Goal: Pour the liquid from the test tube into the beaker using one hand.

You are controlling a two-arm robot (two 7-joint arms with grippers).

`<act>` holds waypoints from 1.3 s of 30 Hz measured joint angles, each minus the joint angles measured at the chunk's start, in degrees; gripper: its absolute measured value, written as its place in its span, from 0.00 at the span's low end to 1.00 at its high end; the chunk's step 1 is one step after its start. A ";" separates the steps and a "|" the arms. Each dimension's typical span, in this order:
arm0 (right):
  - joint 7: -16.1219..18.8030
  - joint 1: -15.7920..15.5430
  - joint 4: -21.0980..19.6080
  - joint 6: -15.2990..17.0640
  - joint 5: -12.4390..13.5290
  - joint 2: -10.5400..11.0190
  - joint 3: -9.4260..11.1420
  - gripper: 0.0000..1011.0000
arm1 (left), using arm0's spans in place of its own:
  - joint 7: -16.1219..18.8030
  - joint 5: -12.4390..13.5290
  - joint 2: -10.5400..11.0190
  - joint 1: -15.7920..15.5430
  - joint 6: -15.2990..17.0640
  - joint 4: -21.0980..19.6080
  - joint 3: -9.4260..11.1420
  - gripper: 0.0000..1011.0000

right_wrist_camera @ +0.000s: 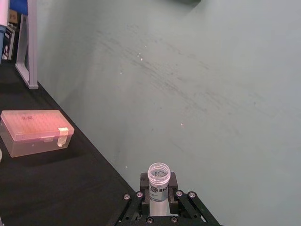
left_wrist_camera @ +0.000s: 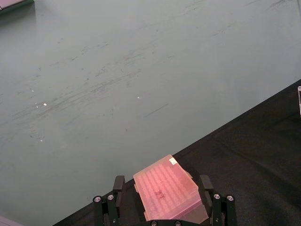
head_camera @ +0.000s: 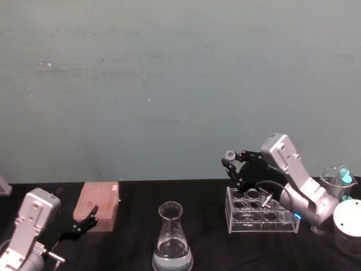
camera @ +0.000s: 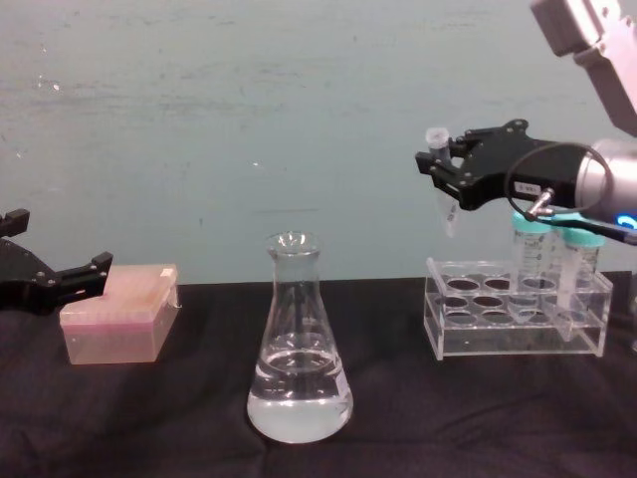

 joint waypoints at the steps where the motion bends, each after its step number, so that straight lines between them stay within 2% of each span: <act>1: -0.14 0.11 -0.04 -0.01 -0.32 -0.06 -0.14 0.22 | 0.00 0.00 0.00 0.00 0.00 0.00 0.00 0.99; 24: -1.40 0.89 -2.29 -2.26 -6.88 -0.77 -3.90 0.22 | 0.00 0.00 0.00 0.00 0.00 0.00 0.00 0.99; 39: -1.25 0.76 -4.01 -4.36 -10.04 -0.71 -6.54 0.22 | 0.00 0.00 0.00 0.00 0.00 0.00 0.00 0.99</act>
